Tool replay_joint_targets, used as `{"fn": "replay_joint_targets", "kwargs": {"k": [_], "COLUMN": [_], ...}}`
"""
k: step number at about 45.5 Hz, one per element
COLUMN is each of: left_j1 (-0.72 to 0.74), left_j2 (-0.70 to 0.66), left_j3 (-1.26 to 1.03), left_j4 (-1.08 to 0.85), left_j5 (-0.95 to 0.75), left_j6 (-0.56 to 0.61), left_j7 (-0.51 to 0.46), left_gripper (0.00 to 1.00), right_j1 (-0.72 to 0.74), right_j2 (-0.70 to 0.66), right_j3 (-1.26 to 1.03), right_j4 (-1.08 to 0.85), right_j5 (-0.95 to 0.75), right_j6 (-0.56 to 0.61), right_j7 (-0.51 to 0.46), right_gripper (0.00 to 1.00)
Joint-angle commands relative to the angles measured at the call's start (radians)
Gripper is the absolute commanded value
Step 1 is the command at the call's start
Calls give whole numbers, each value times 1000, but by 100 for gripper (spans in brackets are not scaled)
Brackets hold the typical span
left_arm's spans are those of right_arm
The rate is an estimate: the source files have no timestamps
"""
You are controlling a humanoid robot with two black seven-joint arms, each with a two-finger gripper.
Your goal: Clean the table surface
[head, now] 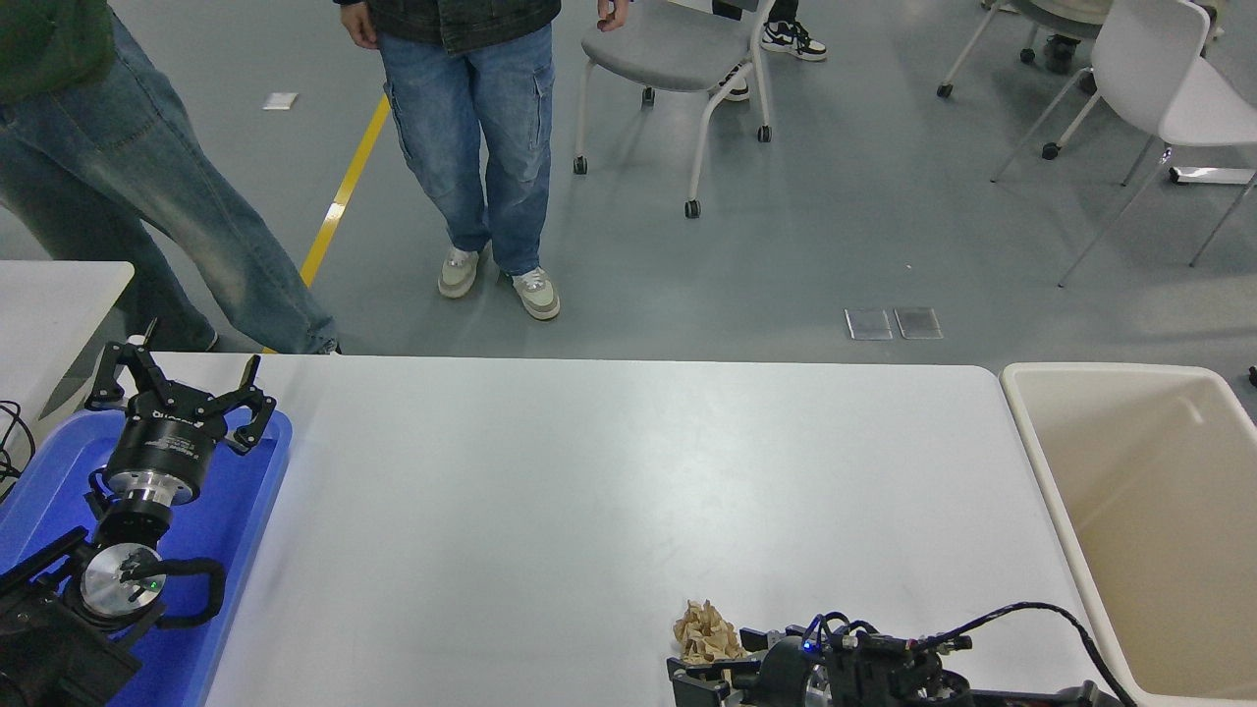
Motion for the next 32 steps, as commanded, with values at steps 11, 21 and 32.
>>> {"fn": "replay_joint_targets", "kwargs": {"k": [11, 21, 32], "left_j1": [0, 0, 0], "left_j2": [0, 0, 0], "left_j3": [0, 0, 0], "left_j4": [0, 0, 0], "left_j5": [0, 0, 0], "left_j6": [0, 0, 0], "left_j7": [0, 0, 0], "left_gripper": [100, 100, 100], "right_j1": [14, 34, 135], "right_j2": [16, 16, -68], "right_j3": [-78, -74, -61], "right_j4": [-81, -87, 26], "right_j5": [-37, -14, 168], "right_j6": [-141, -108, -62], "right_j7": [54, 57, 100], "right_gripper": [28, 0, 0]}}
